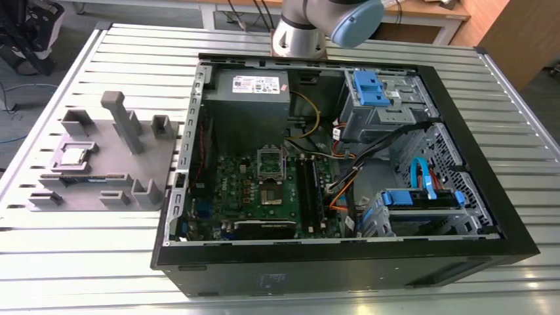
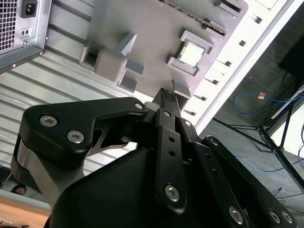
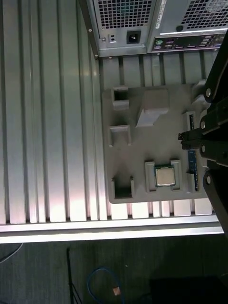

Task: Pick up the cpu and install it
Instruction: 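Reach for the cpu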

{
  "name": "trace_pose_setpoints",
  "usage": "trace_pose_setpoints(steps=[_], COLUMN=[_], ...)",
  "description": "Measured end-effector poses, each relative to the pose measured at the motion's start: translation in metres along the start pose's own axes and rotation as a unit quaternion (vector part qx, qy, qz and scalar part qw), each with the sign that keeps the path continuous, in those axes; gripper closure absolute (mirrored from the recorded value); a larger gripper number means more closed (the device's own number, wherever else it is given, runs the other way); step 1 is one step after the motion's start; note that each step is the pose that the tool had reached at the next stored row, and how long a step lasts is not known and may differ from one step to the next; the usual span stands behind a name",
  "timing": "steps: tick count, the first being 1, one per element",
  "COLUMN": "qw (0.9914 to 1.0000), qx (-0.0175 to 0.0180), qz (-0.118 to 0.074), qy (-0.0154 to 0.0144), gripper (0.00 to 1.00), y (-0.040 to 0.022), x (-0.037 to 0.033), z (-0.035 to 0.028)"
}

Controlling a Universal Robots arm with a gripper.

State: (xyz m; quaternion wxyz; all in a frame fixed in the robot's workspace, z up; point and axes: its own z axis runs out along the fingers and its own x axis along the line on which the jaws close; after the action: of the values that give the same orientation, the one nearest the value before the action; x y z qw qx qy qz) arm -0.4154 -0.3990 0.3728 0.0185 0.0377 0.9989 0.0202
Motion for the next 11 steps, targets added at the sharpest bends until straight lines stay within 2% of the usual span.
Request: trace_pose_setpoints(steps=[7,11], qw=[0.99999,0.99999], qx=[0.0034,0.005], qz=[0.0,0.0], qy=[0.0006,0.001], gripper=[0.89,0.89], y=[-0.0012,-0.0014], x=[0.0111,0.0126], z=[0.0062,0.0071])
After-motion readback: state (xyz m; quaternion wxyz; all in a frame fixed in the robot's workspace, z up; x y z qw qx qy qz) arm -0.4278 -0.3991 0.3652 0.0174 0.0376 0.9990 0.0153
